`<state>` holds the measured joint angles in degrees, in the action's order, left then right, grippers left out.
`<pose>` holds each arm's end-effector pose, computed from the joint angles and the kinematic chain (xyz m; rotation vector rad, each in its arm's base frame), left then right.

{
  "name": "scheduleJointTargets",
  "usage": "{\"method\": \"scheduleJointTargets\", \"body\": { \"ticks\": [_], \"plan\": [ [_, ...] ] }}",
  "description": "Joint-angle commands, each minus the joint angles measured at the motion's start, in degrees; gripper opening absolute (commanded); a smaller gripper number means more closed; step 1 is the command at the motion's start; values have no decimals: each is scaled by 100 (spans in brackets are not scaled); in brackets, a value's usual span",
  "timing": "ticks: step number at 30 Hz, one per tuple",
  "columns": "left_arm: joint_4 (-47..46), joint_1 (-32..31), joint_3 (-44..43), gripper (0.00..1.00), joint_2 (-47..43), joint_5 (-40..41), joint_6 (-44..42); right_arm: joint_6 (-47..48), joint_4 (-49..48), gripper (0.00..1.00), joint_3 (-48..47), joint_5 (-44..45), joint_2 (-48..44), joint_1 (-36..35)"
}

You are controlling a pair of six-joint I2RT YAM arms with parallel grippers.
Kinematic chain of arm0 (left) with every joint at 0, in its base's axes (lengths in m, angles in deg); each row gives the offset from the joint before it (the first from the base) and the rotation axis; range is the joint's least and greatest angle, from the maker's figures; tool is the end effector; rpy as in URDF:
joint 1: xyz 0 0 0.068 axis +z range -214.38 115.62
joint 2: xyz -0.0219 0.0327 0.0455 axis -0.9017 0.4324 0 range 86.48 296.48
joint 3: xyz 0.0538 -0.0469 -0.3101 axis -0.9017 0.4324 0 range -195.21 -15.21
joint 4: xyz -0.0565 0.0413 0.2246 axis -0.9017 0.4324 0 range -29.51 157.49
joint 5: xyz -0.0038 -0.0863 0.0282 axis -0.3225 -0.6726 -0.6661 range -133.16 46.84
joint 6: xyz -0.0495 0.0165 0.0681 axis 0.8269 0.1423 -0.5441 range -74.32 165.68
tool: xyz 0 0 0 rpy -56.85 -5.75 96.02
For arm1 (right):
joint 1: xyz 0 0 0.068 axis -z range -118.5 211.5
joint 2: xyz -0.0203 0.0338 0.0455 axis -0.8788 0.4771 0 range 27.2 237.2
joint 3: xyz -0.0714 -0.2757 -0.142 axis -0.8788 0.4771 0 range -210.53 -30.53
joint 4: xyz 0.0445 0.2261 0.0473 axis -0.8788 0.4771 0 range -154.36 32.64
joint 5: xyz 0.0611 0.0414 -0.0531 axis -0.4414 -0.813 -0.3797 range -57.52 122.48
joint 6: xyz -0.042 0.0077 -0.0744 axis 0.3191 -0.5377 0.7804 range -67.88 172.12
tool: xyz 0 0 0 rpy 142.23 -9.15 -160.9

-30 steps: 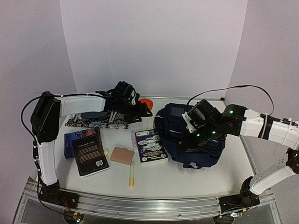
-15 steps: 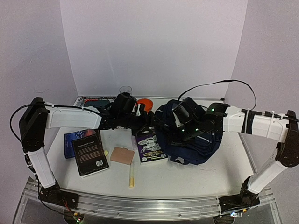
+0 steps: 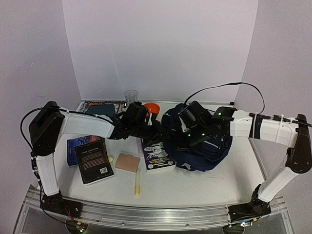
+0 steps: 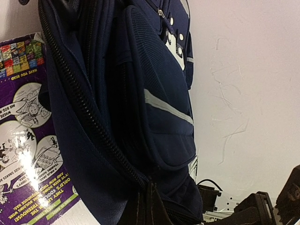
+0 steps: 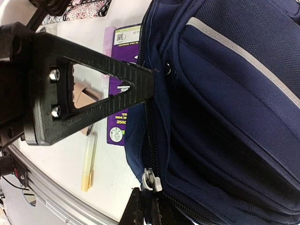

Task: Pack the student bag
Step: Hold the student bag at the center of the board.

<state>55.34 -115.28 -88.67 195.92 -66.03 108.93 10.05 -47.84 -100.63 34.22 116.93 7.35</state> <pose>0.2657 -0.3735 0.2540 0.0167 2.5094 -1.4621 0.2149 0.2935 0.3196 -0.2296 2.3408 0.8654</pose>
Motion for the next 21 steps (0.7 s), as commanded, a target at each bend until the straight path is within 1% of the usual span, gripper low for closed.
{"method": "scheduleJointTargets", "body": {
  "ticks": [1, 6, 7, 8, 9, 11, 13, 16, 18, 21],
  "plan": [
    [-258, 61, -313, 0, 119, -26, -237, -7, 0, 0, 33, 34, -472, -7],
    [-254, 252, -202, 1, 79, -92, -292, 12, 210, 0, 227, 55, -682, -8],
    [-237, 263, -168, 8, 31, -47, -303, 22, 212, 0, 240, 46, -676, -8],
    [-211, 262, -124, 25, -37, 9, -290, 28, 208, 0, 230, 30, -654, -7],
    [-182, 263, -78, 38, -95, 48, -270, 30, 197, 0, 202, 20, -628, -6],
    [-137, 260, 22, 51, -158, 84, -191, 50, 164, 0, 109, 11, -542, -5],
    [-132, 256, 120, 60, -157, 76, -68, 96, 121, 0, 3, 23, -471, -8],
    [-137, 254, 180, 69, -89, 10, 97, 176, 66, 0, -100, 33, -398, -2],
    [-157, 233, 69, 72, 21, -78, 157, 239, 53, 0, -152, 6, -314, -5],
    [-258, 167, -161, 74, 177, -196, 257, 289, -25, 0, -194, -78, -215, -7]
  ]
}}
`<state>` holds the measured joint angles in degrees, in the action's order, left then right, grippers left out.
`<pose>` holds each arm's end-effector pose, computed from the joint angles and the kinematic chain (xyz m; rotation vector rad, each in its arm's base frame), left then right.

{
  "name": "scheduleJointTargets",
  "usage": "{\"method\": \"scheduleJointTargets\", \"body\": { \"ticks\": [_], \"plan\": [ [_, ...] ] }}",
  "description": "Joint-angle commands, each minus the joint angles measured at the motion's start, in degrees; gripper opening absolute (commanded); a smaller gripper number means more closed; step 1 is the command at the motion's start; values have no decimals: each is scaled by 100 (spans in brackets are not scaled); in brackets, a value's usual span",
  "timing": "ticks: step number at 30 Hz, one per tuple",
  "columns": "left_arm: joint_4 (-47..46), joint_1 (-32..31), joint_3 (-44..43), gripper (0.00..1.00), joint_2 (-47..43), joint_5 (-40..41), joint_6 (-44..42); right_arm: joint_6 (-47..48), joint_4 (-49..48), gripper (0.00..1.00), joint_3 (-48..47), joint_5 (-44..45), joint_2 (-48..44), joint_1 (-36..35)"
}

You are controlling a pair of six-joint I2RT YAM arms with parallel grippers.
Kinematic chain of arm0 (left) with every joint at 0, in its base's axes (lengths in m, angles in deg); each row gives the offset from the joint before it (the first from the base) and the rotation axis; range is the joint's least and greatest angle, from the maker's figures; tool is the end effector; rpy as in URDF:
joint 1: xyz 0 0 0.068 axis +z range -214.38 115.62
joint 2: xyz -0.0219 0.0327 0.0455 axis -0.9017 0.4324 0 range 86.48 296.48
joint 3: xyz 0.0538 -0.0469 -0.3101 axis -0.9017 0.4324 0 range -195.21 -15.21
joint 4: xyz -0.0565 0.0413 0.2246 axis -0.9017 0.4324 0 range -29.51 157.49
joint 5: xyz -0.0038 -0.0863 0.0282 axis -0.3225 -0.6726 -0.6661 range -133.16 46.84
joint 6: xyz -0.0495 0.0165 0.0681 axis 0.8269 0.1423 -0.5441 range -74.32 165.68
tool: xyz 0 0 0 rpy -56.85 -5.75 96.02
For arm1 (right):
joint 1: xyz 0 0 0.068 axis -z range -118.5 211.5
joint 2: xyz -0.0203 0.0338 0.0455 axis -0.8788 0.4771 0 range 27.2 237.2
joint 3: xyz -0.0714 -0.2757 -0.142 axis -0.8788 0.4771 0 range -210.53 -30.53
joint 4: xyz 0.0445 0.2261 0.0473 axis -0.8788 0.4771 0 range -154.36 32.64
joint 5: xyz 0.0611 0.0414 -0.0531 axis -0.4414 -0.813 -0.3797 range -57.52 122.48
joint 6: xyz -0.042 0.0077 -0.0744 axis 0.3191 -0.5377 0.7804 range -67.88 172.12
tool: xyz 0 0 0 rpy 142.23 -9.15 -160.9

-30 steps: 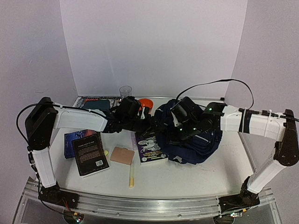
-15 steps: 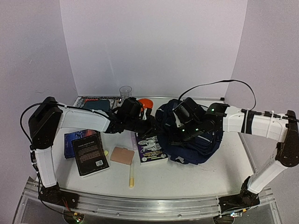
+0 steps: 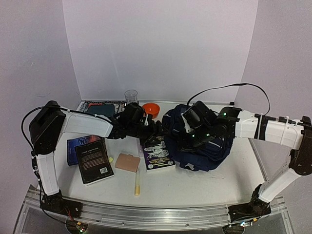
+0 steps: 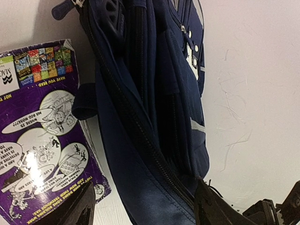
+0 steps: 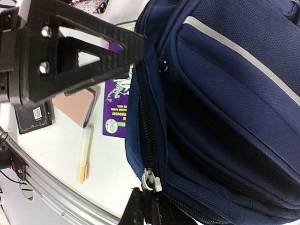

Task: Pack the student bag
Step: Hold the student bag at the center of the board, then unzip the largest pocket of the bag at the center of the board.

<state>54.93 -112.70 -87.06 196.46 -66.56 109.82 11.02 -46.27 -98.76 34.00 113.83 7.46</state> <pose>0.2799 -0.3594 0.2416 -0.0634 2.5339 -1.4368 0.2052 0.2794 0.3232 -0.2499 2.3423 0.8554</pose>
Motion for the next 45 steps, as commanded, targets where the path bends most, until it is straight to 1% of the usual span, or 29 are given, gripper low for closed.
{"method": "scheduleJointTargets", "body": {
  "ticks": [1, 4, 5, 6, 7, 10, 12, 13, 14, 18, 25, 28, 32, 33, 35, 36, 37, 39, 41, 42, 45],
  "plan": [
    [-263, -113, -399, 74, 177, -167, 215, 206, -224, 0, -395, -84, 122, -17],
    [-348, -183, -622, 73, 311, -221, 262, 252, -284, 0, -456, -107, 200, -17],
    [-353, -199, -685, 71, 342, -227, 256, 272, -289, 0, -480, -106, 225, -18],
    [-361, -204, -729, 67, 366, -232, 251, 281, -289, 0, -500, -104, 242, -16],
    [-360, -205, -752, 58, 390, -244, 225, 275, -291, 0, -504, -107, 248, -18],
    [-358, -205, -734, 23, 420, -242, 122, 253, -274, 0, -471, -287, 196, -18],
    [-358, -170, -652, 7, 404, -159, 26, 200, -193, 0, -382, -324, 88, -20],
    [-358, -140, -614, 2, 387, -119, -36, 170, -122, 0, -335, -324, 10, -19],
    [-356, -104, -582, 0, 374, -86, -105, 142, -41, 0, -278, -321, -73, -18],
    [-252, 164, -514, 0, 335, -45, -490, 73, 471, 0, -36, -321, -448, -15],
    [804, 917, -983, 0, 478, 5, -1650, 98, 1399, 0, 593, -237, -1182, -22],
    [1243, 1172, -1331, 0, 641, 17, -2126, 120, 1607, 0, 812, -282, -1331, -18],
    [1733, 1359, -1906, 0, 955, -41, -2768, 123, 1730, 0, 1046, -184, -1345, -18],
    [1810, 1380, -2032, 1, 1033, -52, -2912, 139, 1717, 0, 1042, -194, -1304, -19],
    [1902, 1386, -2225, 5, 1160, -52, -3092, 167, 1526, 0, 935, -343, -1172, -26],
    [1922, 1386, -2304, 7, 1194, -115, -3123, 168, 1348, 0, 851, -442, -1105, -25],
    [1928, 1386, -2352, 12, 1211, -151, -3116, 164, 1205, 0, 749, -505, -1011, -30],
    [1927, 1380, -2338, 28, 1104, -218, -2967, 144, 842, 0, 519, -602, -803, -41],
    [1922, 1377, -2224, 46, 898, -205, -2743, 118, 611, 0, 217, -592, -544, -54],
    [1929, 1377, -2095, 53, 773, -151, -2559, 101, 494, 0, 98, -543, -414, -57],
    [1904, 1370, -1621, 68, 240, 16, -1966, 0, 258, 0, -199, -353, -82, -60]
  ]
}}
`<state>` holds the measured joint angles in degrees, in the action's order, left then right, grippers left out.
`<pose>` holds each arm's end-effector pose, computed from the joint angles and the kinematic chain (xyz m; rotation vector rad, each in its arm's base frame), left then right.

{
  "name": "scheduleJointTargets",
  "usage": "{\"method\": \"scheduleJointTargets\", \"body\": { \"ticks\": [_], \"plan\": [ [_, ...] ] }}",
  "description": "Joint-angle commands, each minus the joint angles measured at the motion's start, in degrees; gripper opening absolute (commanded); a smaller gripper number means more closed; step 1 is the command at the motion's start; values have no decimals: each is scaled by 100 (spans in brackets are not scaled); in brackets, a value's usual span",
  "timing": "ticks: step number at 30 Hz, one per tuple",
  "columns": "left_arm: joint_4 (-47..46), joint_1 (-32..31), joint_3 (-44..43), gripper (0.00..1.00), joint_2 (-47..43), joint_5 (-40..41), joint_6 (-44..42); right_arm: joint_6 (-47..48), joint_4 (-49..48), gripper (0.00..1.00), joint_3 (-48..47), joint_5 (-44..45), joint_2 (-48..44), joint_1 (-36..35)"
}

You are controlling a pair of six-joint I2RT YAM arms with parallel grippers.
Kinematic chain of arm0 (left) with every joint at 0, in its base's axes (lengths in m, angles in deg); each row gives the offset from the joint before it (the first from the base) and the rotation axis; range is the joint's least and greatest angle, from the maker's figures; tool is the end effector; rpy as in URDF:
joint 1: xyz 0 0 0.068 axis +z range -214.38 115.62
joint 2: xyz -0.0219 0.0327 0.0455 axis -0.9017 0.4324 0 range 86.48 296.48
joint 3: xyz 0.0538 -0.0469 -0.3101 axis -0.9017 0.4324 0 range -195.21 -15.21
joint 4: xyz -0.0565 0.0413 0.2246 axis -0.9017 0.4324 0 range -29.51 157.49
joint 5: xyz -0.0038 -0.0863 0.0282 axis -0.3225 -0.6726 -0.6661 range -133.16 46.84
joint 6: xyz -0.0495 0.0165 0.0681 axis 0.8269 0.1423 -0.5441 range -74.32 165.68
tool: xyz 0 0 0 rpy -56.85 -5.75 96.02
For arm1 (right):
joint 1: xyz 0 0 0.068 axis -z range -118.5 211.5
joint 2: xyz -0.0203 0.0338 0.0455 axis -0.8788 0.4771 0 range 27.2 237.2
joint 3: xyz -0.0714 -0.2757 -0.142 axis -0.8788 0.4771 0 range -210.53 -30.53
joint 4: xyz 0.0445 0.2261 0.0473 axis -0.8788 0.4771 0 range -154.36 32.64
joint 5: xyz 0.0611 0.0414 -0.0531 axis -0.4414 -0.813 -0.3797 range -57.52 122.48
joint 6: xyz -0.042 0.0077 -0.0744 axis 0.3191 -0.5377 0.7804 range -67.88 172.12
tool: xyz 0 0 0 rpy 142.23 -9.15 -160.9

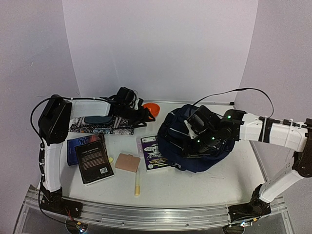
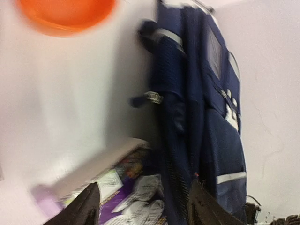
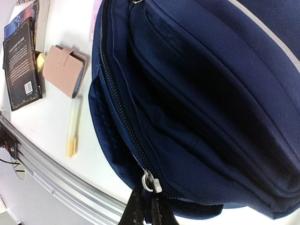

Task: Pack the student bag
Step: Unzip the largest pocket of the bag at the center of the board, then hold the student bag at the center of the board.

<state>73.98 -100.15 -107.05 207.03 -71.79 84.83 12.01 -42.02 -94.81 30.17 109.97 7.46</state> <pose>0.3852 -0.3221 0.2353 0.2100 2.5185 -1.1854 0.1847 0.2598 0.3121 -0.3197 2.4295 0.8545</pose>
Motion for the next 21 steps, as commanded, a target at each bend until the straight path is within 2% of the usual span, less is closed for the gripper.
{"method": "scheduleJointTargets", "body": {
  "ticks": [1, 5, 10, 18, 21],
  "plan": [
    [-45, 96, 551, 71, -942, 537, 718, -139, -228, 0, -669, 123, 392, -60],
    [-193, -150, 1219, 79, -1494, 549, 1253, -227, -401, 0, -914, 427, 683, -62],
    [-648, -657, 1825, 82, -1893, 651, 1890, -194, -632, 0, -1153, 355, 1013, -56],
    [-1228, -1210, 1941, 84, -1660, 789, 2382, -86, -855, 0, -1443, 236, 1342, -102],
    [-1279, -1262, 1924, 79, -1522, 808, 2370, -53, -863, 0, -1513, 109, 1412, -129]
  ]
}}
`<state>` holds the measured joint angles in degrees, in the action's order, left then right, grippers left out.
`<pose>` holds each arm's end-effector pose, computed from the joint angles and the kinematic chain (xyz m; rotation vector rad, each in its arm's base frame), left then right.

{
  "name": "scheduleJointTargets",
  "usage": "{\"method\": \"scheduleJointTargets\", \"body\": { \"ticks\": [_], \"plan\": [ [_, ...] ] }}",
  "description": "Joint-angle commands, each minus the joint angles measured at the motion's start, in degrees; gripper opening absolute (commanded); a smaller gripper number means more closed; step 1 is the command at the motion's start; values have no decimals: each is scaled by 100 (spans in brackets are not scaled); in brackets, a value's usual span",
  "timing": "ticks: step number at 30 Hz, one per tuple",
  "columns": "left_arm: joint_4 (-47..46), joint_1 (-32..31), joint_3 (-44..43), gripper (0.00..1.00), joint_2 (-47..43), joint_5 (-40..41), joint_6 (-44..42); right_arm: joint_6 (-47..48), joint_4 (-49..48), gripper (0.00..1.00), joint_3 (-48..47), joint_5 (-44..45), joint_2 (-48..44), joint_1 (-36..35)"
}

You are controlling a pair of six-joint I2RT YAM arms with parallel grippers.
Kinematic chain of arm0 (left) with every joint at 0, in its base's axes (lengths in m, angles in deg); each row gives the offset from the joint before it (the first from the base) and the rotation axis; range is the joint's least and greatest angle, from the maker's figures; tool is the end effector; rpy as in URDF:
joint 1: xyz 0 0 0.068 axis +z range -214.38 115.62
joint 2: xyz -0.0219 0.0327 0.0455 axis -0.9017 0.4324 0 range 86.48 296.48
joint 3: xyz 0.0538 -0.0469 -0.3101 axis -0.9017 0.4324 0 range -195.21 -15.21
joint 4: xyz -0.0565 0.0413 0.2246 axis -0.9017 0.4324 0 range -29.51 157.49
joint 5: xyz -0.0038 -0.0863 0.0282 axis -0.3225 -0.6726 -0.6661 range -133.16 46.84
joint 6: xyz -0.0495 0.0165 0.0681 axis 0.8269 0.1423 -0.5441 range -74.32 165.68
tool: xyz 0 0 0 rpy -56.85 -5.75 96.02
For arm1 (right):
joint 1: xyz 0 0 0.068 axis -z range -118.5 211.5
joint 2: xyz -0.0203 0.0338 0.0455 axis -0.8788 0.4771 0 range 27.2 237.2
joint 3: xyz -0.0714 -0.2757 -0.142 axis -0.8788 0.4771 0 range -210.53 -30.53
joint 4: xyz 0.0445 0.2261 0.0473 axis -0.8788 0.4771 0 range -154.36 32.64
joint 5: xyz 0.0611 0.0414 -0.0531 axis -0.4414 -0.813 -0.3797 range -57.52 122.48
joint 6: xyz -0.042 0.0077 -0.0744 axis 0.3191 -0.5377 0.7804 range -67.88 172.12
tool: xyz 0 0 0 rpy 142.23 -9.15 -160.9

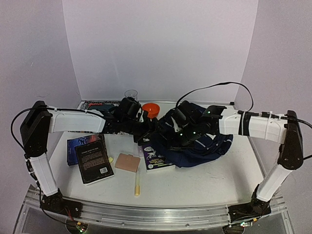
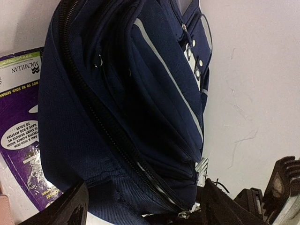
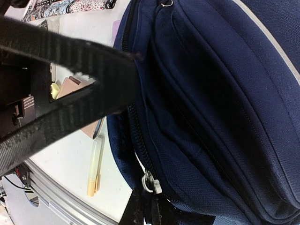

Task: Pack the student bag
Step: Hold the student bag at the center of the board, then unzip the largest pocket of the student bag.

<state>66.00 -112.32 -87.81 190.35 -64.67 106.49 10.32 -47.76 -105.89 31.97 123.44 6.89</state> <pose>0.2652 -0.3352 0.2674 -0.0447 2.5768 -1.3286 0.2291 0.3236 0.3101 -0.2720 2.3747 0.8862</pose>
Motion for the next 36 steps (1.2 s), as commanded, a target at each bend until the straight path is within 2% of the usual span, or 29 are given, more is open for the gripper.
{"method": "scheduleJointTargets", "body": {
  "ticks": [1, 4, 7, 9, 14, 23, 31, 36],
  "plan": [
    [-511, -56, -3, 73, 191, 75, 193, 129, -290, 0, -415, -97, 78, -76],
    [-526, -66, -25, 48, 288, 60, 95, 161, -289, 0, -360, -180, 25, -86],
    [-525, -61, -35, 17, 291, 183, -60, 189, -263, 0, -148, -252, -153, -86],
    [-527, -47, -58, 2, 293, 242, -153, 198, -196, 0, 43, -273, -339, -86],
    [-366, 128, -154, 0, 279, 424, -526, 231, 259, 0, 488, -227, -856, -86],
    [71, 989, -336, 0, 322, 391, -1265, 330, 1384, 0, 1467, 50, -1735, -78],
    [627, 1388, -1150, 0, 798, 383, -2026, 319, 2106, 0, 2196, 566, -2284, 36],
    [964, 1419, -1642, 0, 1084, 380, -2566, 156, 2146, 0, 2393, 659, -2134, 102]
  ]
}}
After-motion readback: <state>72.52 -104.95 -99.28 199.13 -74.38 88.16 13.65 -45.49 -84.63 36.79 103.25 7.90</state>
